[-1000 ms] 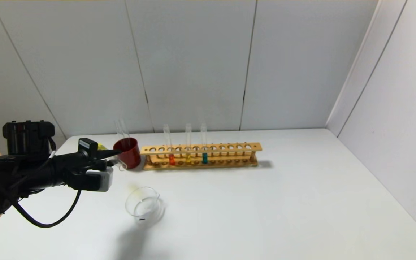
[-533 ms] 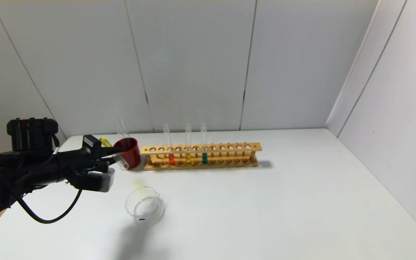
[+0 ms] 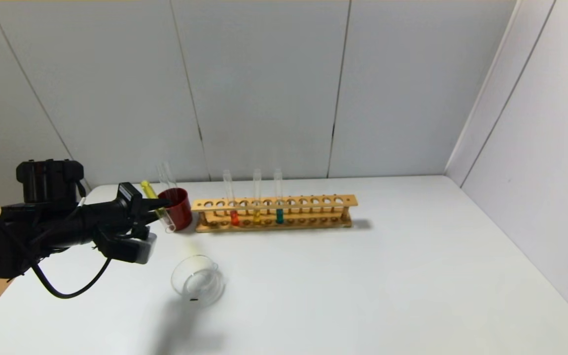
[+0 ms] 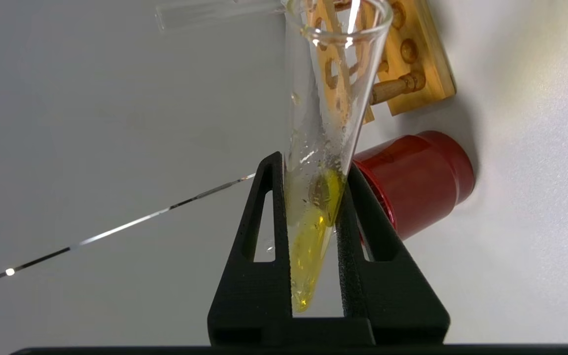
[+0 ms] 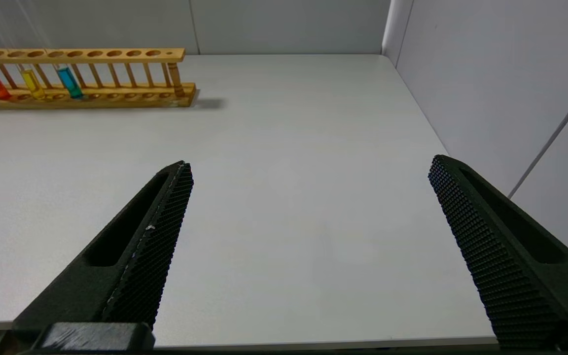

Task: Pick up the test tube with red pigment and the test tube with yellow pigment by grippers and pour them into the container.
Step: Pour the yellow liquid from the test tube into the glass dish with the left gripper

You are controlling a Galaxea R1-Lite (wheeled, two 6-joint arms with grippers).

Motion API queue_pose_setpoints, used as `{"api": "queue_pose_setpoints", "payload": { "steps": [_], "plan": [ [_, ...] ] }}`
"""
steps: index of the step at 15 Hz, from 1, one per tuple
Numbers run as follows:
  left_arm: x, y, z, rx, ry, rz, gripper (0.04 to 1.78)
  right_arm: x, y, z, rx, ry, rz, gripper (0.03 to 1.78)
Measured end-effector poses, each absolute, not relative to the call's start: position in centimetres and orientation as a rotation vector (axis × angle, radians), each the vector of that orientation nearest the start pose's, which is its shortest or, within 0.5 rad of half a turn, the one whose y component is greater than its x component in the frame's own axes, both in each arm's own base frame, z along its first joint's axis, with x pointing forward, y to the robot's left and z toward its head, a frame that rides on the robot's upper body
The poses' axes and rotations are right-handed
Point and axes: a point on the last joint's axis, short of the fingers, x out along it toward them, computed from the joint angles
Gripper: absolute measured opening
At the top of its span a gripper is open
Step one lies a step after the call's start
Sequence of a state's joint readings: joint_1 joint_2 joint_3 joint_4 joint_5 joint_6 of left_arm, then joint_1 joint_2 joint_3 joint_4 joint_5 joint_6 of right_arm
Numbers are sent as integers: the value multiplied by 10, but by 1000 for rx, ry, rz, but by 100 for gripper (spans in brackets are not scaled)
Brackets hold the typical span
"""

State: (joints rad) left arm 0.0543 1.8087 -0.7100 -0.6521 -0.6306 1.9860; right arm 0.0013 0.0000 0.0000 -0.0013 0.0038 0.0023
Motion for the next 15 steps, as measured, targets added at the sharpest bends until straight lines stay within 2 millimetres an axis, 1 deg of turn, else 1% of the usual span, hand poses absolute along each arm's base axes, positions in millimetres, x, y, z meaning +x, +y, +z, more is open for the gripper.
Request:
{"api": "queue_pose_setpoints", "payload": {
  "steps": [6, 15],
  "plan": [
    [312, 7, 127, 1840, -321, -758, 31, -23, 0, 76, 3, -2, 6, 175],
    [317, 0, 114, 1840, -320, -805, 31, -23, 0, 76, 3, -2, 6, 175]
  ]
}}
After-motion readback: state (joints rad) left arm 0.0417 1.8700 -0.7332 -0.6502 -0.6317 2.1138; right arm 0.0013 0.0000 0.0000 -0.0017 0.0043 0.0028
